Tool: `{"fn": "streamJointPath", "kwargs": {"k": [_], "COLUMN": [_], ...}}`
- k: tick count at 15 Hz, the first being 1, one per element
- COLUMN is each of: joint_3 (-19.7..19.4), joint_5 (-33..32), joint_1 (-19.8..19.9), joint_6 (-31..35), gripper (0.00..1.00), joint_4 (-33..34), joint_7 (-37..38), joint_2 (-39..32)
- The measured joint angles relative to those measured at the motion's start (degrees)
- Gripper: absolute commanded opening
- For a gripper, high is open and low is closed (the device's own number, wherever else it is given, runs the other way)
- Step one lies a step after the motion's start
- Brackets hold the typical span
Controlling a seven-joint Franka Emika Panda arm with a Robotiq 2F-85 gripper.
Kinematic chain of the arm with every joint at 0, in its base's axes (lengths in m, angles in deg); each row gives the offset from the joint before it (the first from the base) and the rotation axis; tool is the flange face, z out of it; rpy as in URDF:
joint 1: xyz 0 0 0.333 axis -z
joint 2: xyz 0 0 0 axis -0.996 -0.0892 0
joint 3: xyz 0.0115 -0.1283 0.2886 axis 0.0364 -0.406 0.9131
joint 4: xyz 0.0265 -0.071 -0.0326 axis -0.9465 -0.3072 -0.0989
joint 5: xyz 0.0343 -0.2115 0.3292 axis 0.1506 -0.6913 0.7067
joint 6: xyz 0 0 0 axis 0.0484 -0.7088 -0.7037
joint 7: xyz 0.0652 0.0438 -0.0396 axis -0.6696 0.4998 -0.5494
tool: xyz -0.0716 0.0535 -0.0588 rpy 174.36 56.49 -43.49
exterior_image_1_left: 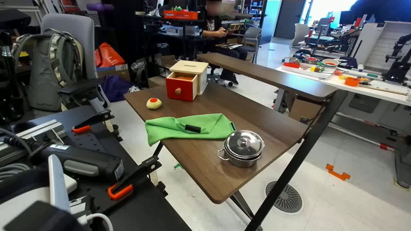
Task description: Fold the green towel
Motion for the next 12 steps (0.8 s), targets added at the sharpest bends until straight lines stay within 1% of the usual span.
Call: {"fn": "streamJointPath", "kwargs": {"k": [6,7,10,12], "joint_3": [0.01,0.06,0.48,0.78], "joint_5": [0.00,-0.81,-6.13,-10.23], "joint_1": [0.03,0.03,0.04,0.03], "joint_6": [0.02,0.00,-0.04,-0.26], "gripper": [1.00,1.00,1.00,1.00], "joint_4": [0.01,0.00,1.09,3.62], "joint_7": [0.00,-0.31,-2.49,-4.54], "joint_2": [0.00,-0.05,-1.87,-5.43]}}
